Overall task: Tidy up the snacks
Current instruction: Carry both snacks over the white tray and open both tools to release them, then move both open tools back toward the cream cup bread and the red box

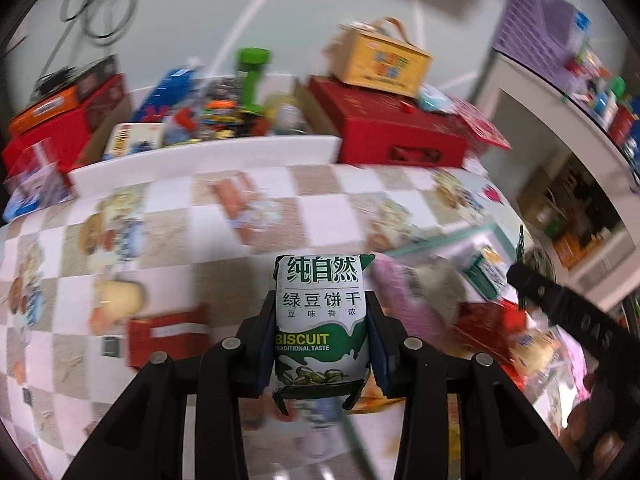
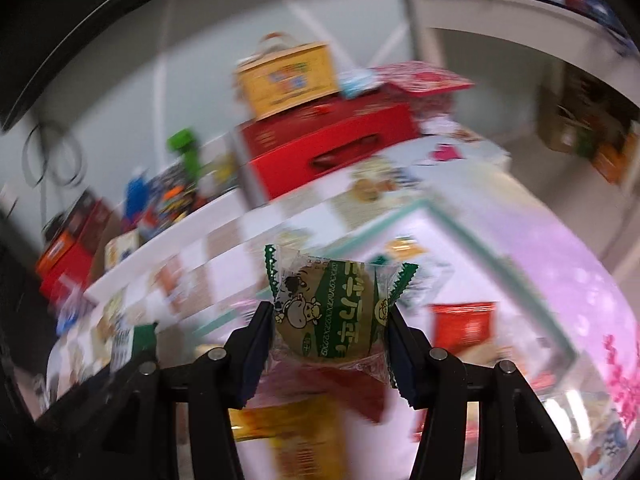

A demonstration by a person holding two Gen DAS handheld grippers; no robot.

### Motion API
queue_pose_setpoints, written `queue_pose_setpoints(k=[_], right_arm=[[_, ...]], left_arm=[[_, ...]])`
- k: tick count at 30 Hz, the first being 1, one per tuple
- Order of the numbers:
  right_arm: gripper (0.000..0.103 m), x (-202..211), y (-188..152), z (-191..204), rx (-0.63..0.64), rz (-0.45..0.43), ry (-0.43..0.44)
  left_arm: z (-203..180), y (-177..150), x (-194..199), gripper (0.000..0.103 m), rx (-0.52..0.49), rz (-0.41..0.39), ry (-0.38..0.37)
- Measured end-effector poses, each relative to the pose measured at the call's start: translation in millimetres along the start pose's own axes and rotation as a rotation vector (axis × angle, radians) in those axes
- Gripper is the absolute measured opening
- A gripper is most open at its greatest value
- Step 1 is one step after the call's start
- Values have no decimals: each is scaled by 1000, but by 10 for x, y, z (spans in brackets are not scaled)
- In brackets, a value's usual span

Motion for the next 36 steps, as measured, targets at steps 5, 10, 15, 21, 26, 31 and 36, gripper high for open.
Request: queue_pose_setpoints(k=[5,10,15,21,26,31,36], right_arm=[[57,-52,96,-358,-69,10,-52],[58,-127,95,-482,-77,43,-88],[62,-213,53,-539,-84,95,-95],[67,-182,53,-592,-100,90,-112],[72,-132,64,-527,-80,78,-112],[92,-168,37,-419,-39,84,-110],[103,-188,12,-308,-3,77,-117]], left_arm=[[-421,-21,-125,41,-86,31,-47],[-701,-73,-221,41,-145,62,-70],[-787,-121,-282,43,-161,90,-73],[-761,-108,-176,56,-161,70,-66],[-621,-83,-33,61,-125,39,-49],[-263,-79,-12,94,-7,21,72],[35,-122,-40,103,64,-13,169]])
Point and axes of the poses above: each gripper's, at about its wrist camera, not at the fingertips, and x roughly against the way its jaws point, z to its left, y to its top, the point moved 1 cm from there along -x, roughly the way its jaws point, and after that the axes turned 7 degrees about -x, right-handed, at the moved point
